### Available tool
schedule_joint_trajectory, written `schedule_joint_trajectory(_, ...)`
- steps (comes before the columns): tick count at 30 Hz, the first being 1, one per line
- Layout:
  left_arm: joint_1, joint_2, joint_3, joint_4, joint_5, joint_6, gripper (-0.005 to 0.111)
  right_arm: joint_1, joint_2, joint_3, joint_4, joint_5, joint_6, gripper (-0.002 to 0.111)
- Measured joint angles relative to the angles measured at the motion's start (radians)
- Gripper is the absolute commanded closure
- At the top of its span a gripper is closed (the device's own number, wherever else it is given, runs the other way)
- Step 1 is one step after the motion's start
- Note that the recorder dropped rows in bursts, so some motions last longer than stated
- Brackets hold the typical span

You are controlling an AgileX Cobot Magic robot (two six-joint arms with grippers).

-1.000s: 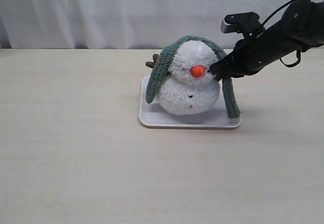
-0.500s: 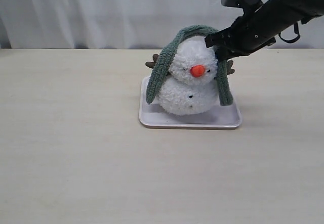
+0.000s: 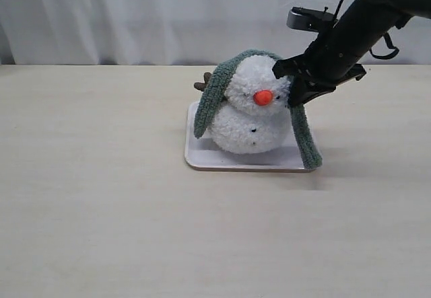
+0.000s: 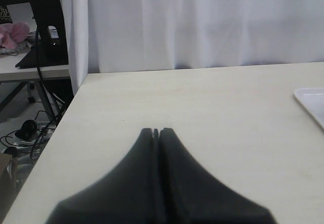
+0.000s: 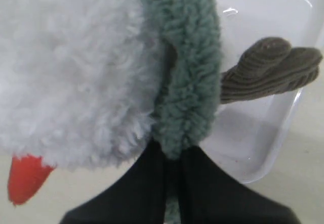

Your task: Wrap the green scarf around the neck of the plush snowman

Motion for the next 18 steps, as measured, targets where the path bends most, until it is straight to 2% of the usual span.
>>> schedule_joint_trajectory(3,0.000,0.000,0.000,0.000,0.000,0.000,0.107,0.000,0.011,0.000,0.000,0.015,0.000,0.092)
schedule_joint_trajectory(8,0.000,0.000,0.000,0.000,0.000,0.000,0.107,0.000,0.022,0.000,0.000,0.024,0.000,0.063)
schedule_joint_trajectory(10,0.000,0.000,0.000,0.000,0.000,0.000,0.107,0.000,0.022,-0.008,0.000,0.024,0.000,0.056)
schedule_joint_trajectory(12,0.000,0.000,0.000,0.000,0.000,0.000,0.107,0.000,0.011,-0.010,0.002,0.024,-0.004,0.052)
schedule_joint_trajectory(18,0.000,0.000,0.000,0.000,0.000,0.000,0.107,0.000,-0.064,-0.010,0.009,0.025,-0.019,0.051)
